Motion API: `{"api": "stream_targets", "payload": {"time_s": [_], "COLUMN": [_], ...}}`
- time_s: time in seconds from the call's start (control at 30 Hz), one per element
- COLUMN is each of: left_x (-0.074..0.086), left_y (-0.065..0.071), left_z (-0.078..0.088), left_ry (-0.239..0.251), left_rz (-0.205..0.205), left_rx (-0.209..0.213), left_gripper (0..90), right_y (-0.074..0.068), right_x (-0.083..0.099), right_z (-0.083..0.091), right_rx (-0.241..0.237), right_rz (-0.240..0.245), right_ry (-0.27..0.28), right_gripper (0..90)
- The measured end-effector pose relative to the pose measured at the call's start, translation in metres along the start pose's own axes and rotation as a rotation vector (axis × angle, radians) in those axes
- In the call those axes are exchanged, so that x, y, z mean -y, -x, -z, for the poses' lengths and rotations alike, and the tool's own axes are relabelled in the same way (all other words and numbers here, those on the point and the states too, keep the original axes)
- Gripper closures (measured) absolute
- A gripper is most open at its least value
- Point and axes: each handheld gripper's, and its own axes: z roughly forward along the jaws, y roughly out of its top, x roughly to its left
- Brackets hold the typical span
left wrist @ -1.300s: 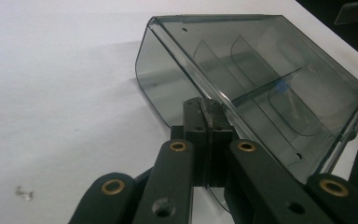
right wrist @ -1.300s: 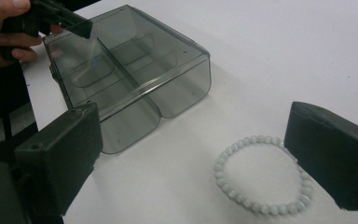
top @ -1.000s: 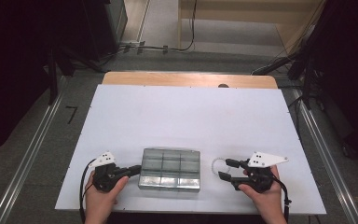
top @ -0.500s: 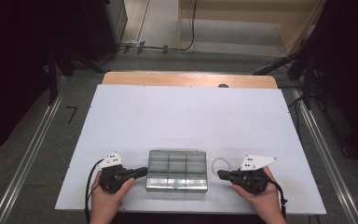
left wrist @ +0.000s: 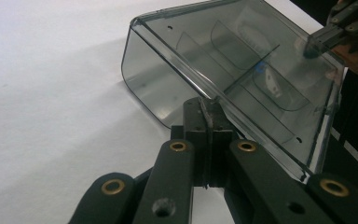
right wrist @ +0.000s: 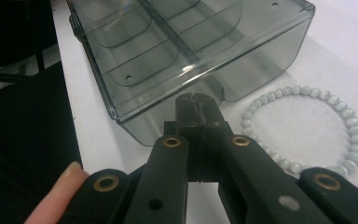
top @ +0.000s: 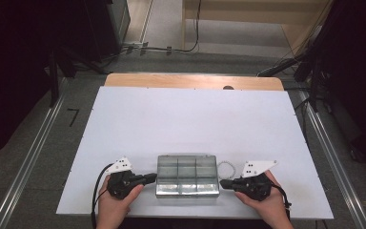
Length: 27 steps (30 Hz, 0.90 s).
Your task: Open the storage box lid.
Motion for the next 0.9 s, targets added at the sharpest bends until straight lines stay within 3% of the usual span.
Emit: {"api": "stream_targets", "payload": {"time_s": [0.33, 0.67, 0.73, 0.9], "left_x": [-0.001, -0.002, -0.002, -0.005], "left_y": [0.002, 0.001, 0.002, 0.006], "left_z": [-0.002, -0.002, -0.001, 0.004], "left_ry": [-0.001, -0.002, 0.006, 0.004], "left_rz": [-0.007, -0.022, -0.033, -0.113], "left_rx": [-0.005, 0.002, 0.02, 0.064], "left_gripper": [89.9, 89.9, 89.9, 89.4], "right_y": [0.001, -0.007, -0.009, -0.013], "right_x": [0.001, -0.005, -0.006, -0.01], "right_z": [0.003, 0.007, 0.007, 0.01], "right_rx": [-0.019, -0.014, -0.015, -0.014], "right_rz": [-0.001, 0.038, 0.041, 0.046], "right_ry": [0.018, 0.049, 0.06, 0.09], "right_gripper": [87.9, 87.9, 87.9, 87.9]}}
